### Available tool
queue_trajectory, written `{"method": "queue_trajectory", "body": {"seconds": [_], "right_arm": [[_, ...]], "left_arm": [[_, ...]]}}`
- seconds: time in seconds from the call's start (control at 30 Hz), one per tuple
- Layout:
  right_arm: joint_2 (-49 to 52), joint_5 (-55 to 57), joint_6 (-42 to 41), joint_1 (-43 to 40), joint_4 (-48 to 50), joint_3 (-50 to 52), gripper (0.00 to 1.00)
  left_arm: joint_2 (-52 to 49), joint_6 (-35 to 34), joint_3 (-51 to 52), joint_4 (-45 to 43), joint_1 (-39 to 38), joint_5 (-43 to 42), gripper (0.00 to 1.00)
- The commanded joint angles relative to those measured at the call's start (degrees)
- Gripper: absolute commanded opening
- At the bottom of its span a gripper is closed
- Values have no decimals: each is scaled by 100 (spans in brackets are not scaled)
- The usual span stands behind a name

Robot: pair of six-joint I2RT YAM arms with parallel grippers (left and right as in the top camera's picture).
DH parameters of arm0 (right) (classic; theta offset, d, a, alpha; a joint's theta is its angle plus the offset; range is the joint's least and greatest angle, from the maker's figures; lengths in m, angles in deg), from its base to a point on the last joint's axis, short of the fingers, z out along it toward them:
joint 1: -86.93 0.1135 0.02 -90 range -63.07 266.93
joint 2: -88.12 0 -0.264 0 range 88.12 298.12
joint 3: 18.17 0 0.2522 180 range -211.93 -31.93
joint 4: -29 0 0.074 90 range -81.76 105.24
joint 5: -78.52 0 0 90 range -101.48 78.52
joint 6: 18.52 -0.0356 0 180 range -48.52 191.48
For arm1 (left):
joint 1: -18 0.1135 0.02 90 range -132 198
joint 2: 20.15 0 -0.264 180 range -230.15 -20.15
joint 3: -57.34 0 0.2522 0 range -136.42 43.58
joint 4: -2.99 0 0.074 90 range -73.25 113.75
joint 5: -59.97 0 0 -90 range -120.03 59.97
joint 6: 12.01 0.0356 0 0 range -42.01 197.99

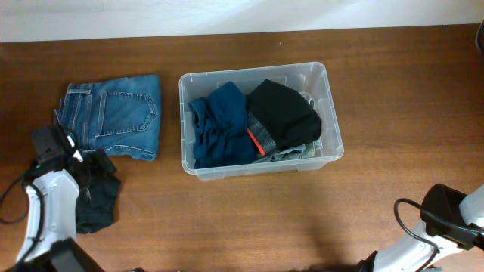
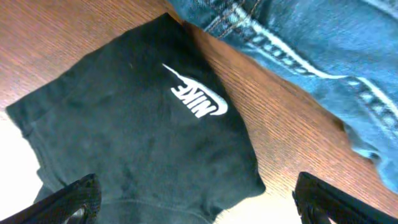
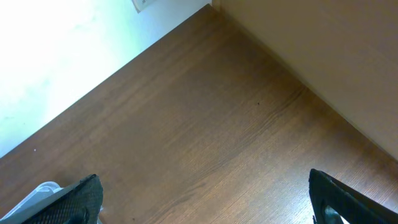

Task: Pack container
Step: 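Close the left gripper on the black Nike garment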

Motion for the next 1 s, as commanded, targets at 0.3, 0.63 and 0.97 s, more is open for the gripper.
{"method": "queue_trajectory", "body": {"seconds": [0.3, 0.63, 0.97], "right_arm": [[-61, 31, 0, -15, -33, 9, 98], [-61, 31, 0, -15, -33, 9, 98], [-61, 31, 0, -15, -33, 9, 98]], "left_arm": [[-1285, 223, 37, -149, -7, 76, 99], [-1812, 221, 37, -219, -7, 72, 69], [-1810, 219, 7, -109, -7, 72, 16]]}}
